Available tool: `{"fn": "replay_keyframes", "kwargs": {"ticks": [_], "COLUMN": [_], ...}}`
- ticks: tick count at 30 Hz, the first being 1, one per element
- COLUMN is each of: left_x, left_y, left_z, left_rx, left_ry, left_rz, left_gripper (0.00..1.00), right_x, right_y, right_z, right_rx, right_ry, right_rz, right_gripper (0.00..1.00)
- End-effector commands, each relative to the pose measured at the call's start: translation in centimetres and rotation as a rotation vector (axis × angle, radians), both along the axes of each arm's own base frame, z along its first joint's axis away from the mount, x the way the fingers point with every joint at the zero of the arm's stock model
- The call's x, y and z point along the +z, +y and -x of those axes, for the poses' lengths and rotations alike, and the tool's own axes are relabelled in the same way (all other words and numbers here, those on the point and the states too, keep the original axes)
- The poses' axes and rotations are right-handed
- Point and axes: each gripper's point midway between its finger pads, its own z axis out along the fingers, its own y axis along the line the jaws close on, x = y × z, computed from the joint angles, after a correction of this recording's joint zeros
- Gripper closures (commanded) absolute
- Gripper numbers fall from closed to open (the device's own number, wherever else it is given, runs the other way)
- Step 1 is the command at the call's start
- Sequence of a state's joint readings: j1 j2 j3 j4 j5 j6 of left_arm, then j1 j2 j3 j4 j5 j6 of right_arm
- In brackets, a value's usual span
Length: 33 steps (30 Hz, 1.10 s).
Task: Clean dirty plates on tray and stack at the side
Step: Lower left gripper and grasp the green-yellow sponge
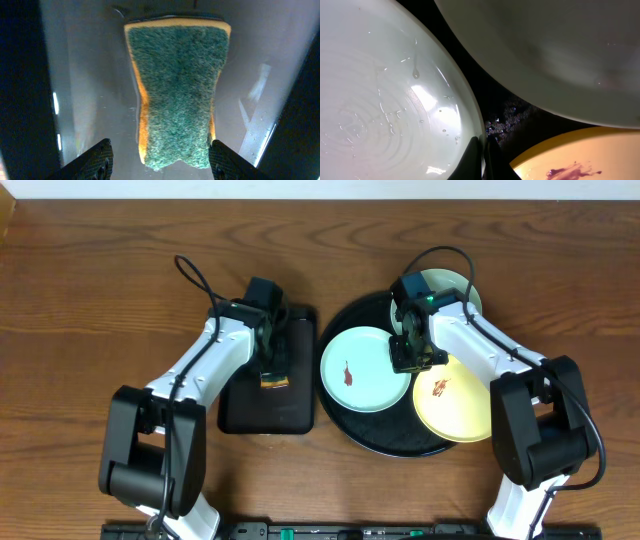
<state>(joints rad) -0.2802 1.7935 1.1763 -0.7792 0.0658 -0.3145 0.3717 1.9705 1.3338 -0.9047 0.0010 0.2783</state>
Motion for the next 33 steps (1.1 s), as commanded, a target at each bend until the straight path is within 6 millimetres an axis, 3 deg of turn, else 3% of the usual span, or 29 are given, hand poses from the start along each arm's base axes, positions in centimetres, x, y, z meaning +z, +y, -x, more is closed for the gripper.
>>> {"fn": "replay_keyframes", "kwargs": {"ticks": [1, 11, 17, 24, 25, 28, 32, 33], "left_x": [-0.3, -1.9, -1.9, -2.7, -2.8, -2.8, -2.7, -2.7], "left_y": [-0.4, -1.4, -1.3, -1.2, -1.2, -1.2, -1.3, -1.2], "left_z": [0.3, 0.0, 0.1, 1.2, 1.3, 1.2, 0.8, 0.7], "left_rx": [-0.007, -0.031, -0.031, -0.040, -0.039, -0.039, -0.039, -0.037], "left_ry": [0.007, -0.046, -0.040, -0.014, -0.012, -0.014, -0.030, -0.035], "left_rz": [0.004, 0.019, 0.018, 0.008, 0.004, 0.005, 0.009, 0.004], "left_gripper": [0.37, 0.37, 0.45, 0.42, 0.51, 0.92, 0.92, 0.72], "right_x": [-0.5, -0.5, -0.5, -0.5, -0.5, -0.5, -0.5, -0.5], "right_y": [-0.1, -0.2, -0.2, -0.2, -0.2, -0.2, -0.2, -0.2], "right_z": [0.3, 0.4, 0.4, 0.4, 0.4, 0.4, 0.4, 0.4], "right_rx": [-0.001, 0.000, 0.000, 0.000, 0.000, 0.000, 0.000, 0.000], "right_ry": [0.013, 0.017, 0.016, 0.017, 0.017, 0.016, 0.017, 0.017], "right_rz": [0.016, 0.018, 0.017, 0.018, 0.018, 0.017, 0.018, 0.018], "right_gripper": [0.98, 0.98, 0.98, 0.98, 0.98, 0.98, 0.98, 0.98]}}
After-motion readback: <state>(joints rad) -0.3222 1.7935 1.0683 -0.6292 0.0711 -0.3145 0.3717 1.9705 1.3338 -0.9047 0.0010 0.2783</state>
